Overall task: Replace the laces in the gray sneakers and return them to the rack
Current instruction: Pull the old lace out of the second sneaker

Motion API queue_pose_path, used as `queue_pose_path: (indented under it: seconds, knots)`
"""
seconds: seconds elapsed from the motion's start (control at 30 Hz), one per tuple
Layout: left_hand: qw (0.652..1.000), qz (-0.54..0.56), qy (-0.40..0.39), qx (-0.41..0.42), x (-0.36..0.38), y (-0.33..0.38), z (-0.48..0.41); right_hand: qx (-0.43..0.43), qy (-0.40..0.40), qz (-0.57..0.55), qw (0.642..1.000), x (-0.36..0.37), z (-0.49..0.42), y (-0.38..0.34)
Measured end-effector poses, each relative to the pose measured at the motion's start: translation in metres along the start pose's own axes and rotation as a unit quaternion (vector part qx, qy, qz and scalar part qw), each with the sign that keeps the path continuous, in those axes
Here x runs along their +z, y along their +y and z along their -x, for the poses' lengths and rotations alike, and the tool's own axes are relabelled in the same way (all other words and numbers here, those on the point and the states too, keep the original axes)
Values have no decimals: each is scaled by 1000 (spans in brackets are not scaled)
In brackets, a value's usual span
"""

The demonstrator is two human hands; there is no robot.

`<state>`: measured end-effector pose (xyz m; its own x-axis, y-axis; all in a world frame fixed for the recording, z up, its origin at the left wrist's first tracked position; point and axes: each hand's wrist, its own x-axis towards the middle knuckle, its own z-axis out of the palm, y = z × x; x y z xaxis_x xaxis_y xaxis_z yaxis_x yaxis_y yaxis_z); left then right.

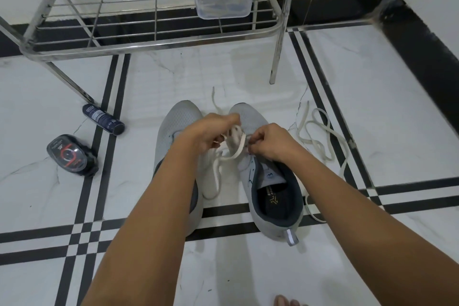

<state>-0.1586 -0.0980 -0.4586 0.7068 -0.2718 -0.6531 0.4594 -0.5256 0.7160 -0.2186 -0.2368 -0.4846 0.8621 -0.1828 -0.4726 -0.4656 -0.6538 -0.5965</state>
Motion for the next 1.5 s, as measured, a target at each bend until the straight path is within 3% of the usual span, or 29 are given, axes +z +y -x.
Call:
queue_pose_path:
  seconds: [0.1,0.17,0.23,0.33,0.47,0.67,0.73,0.77,0.83,0.87,0.97,1.03,1.1,1.17,1.2,1.23,1.3,1.37,1.5]
  knots:
    - [981,189,0,47,-7,14,6,3,-14,4,1000,1,1,-2]
    - [970,236,-31,50,-7,18,7,5,-11,-3,1000,1,0,-3]
    - [970,237,-8,43,-1,13,4,6,-2,-1,1000,2,0,-2]
    - [990,96,83,57,8,-8,-1,9,15,7,1000,5,0,-3]
    - [997,-54,26,49,16,-20,8,16,19,14,1000,7,-2,-5]
    - [962,-262,59,54,25,-17,-1,23,33,1,999,10,-4,-3]
    - [979,-169,81,76,29,-26,-4,26,29,-19,999,10,-4,-3]
    - [990,-66,93,87,30,-32,-5,27,28,-29,999,9,-4,-3]
    - [978,137,125,94,31,-42,0,31,30,-44,998,7,-3,-2]
    - [955,245,143,89,30,-43,1,31,31,-45,998,5,-2,-1]
    - [832,534,131,78,19,-33,5,37,36,-47,998,2,-2,1]
    - [813,564,130,65,14,-26,5,38,33,-37,998,3,-2,1]
    - [890,424,153,69,12,-24,0,36,35,-27,998,5,-3,0]
    - [981,106,136,91,16,-24,-1,33,44,-15,998,7,-5,0]
    - [989,-50,103,92,19,-27,-4,33,48,-9,998,8,-5,0]
    - [976,-183,71,92,24,-29,-8,30,51,-2,998,10,-6,0]
    - [923,-353,83,126,32,-27,-8,26,57,5,998,12,-5,1]
    - [901,-379,119,177,33,-23,-6,28,55,-2,998,12,-4,3]
    - [978,-83,121,146,24,-28,-2,22,60,-62,996,7,-4,5]
